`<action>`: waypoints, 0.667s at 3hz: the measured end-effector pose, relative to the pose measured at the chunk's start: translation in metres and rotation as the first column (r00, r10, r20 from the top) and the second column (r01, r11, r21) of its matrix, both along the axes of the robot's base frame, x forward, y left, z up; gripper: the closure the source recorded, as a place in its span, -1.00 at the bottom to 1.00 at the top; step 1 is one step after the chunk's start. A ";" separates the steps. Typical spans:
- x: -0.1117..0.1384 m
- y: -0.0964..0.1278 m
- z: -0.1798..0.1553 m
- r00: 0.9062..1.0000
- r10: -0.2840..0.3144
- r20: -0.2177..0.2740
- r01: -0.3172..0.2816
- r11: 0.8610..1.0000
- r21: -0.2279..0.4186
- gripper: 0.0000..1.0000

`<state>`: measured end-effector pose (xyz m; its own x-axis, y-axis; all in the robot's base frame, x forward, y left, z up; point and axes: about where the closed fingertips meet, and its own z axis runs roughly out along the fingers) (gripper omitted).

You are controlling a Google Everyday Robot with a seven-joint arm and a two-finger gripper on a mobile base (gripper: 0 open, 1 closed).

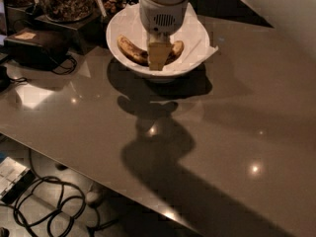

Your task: Pick banana from white bowl

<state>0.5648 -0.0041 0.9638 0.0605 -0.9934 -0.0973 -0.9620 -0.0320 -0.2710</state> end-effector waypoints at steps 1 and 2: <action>-0.024 0.002 -0.003 0.999 -0.038 -0.037 0.038 0.999 0.011 1.00; -0.050 0.004 -0.018 0.990 -0.082 -0.119 0.083 0.996 0.007 1.00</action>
Offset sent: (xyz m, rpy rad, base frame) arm -0.0664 0.0016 -0.0228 0.0207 0.1661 -0.1029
